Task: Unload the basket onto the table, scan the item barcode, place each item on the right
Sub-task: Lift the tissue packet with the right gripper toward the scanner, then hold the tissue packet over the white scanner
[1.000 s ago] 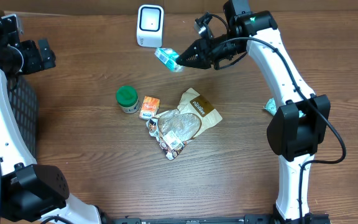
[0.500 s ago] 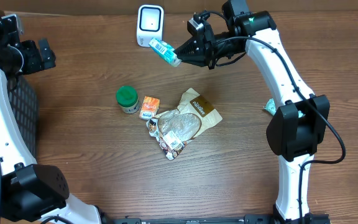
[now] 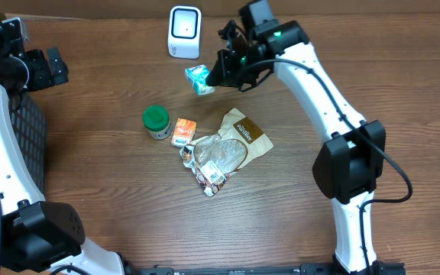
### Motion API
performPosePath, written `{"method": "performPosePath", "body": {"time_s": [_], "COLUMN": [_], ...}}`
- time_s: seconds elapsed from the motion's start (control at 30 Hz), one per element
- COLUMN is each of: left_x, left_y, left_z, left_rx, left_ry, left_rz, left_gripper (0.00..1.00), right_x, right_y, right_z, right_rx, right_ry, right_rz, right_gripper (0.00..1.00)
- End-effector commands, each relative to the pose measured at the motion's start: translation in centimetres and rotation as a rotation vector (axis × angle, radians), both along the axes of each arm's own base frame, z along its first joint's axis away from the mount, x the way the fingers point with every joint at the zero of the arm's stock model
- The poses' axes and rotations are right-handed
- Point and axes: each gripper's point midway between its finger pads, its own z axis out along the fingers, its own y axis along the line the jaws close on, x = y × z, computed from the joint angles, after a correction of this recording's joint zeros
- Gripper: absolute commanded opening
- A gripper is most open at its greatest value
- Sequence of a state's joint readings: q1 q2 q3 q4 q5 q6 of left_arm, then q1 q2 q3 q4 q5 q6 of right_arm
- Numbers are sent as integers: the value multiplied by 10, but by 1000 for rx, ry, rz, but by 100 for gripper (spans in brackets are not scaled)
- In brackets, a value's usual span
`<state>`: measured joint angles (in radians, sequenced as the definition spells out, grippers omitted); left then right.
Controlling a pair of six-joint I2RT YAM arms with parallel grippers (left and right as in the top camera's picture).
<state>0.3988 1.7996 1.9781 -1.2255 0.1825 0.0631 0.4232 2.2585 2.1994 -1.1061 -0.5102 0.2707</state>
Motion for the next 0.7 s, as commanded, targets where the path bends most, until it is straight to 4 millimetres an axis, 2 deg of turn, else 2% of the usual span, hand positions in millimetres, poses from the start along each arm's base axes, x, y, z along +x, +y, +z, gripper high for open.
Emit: {"method": "performPosePath", "body": {"time_s": [0.0,0.13,0.33,0.43,0.53,0.67], "left_x": [3,3,3,3,3,3], "left_y": [-2,-2,-2,-2,-2,-2], "left_z": [-1,-1,-1,-1,-1,-1], "left_rx": [14,14,14,14,14,14], "left_ry": [0,0,0,0,0,0], "left_rz": [-30,-30,-30,-30,-30,-30], "left_gripper": [100,100,100,99,100,100], "right_x": [63,115,157,169,178,184], "right_y": [-29,-23,24,39,52,58], "right_z": [39,77,87,81,53,5], "right_rx": [-264,-485,-583,-649,-825,-1014], "right_ry": [-390,-800,-1180,-1311,-1436,-1473], "right_rz": [-138,-194,-48,31,231,465], "right_gripper": [4,4,4,4,4,4]}}
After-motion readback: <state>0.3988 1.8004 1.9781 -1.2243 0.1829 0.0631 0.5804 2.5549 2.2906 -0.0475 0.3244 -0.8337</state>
